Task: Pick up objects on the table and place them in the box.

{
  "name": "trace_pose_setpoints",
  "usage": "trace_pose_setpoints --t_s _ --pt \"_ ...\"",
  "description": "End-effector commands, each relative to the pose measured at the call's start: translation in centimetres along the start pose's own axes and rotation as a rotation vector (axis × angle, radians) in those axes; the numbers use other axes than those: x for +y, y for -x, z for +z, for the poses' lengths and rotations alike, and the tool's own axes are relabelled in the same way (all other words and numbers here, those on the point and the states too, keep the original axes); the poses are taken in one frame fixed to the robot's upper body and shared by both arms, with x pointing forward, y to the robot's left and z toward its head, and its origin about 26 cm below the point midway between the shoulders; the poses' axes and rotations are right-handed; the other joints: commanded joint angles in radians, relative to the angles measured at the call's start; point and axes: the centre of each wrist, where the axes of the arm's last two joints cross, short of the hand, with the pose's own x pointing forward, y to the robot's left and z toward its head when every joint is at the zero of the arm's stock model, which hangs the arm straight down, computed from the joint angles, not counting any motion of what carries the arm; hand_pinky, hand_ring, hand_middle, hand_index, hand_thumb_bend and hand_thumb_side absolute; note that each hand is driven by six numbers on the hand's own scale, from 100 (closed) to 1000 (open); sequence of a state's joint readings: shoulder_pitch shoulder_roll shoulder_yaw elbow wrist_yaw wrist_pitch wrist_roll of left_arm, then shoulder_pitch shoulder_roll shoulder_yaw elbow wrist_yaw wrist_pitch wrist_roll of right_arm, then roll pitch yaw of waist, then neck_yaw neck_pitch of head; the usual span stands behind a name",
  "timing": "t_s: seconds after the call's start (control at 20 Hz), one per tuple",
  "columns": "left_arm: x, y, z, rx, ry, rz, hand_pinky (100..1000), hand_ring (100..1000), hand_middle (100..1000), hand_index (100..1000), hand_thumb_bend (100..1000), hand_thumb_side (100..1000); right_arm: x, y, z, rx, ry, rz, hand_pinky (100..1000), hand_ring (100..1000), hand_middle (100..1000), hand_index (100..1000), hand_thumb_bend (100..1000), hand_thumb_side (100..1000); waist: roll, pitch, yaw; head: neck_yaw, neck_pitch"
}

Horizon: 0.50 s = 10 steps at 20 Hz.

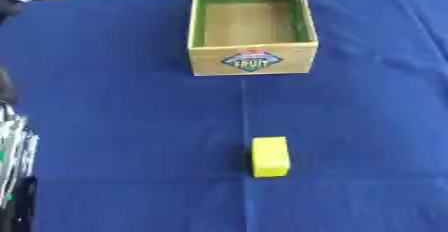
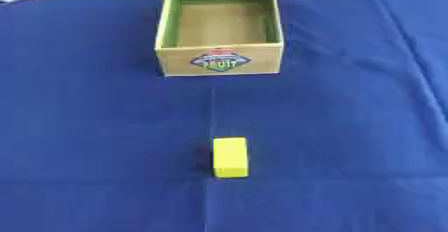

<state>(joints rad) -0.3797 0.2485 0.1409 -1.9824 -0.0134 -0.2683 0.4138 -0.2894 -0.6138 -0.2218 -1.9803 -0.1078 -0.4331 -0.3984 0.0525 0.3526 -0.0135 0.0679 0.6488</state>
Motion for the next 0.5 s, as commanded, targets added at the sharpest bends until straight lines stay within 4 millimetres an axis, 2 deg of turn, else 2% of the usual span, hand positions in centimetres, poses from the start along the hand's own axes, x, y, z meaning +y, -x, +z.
trace_pose_setpoints --t_s 0.05,0.35,0.5 --pt "0.38 -0.59 -0.68 -0.035 0.001 -0.013 454 537 577 782 331 1000 -0.33 -0.67 -0.92 -0.042 -0.012 0.011 713 746 607 815 161 1000 -0.007 -0.023 -0.001 -0.004 -0.002" --pt "0.35 -0.57 -0.63 -0.033 0.000 -0.011 455 537 578 783 332 1000 -0.28 -0.72 -1.14 -0.053 -0.008 0.004 713 746 609 816 156 1000 -0.009 -0.027 -0.002 -0.009 0.021" --pt "0.37 -0.57 -0.62 -0.033 0.001 -0.012 455 537 578 783 332 1000 -0.29 -0.72 -1.15 -0.054 -0.009 0.004 714 747 610 817 161 1000 -0.008 -0.029 -0.002 -0.009 0.022"
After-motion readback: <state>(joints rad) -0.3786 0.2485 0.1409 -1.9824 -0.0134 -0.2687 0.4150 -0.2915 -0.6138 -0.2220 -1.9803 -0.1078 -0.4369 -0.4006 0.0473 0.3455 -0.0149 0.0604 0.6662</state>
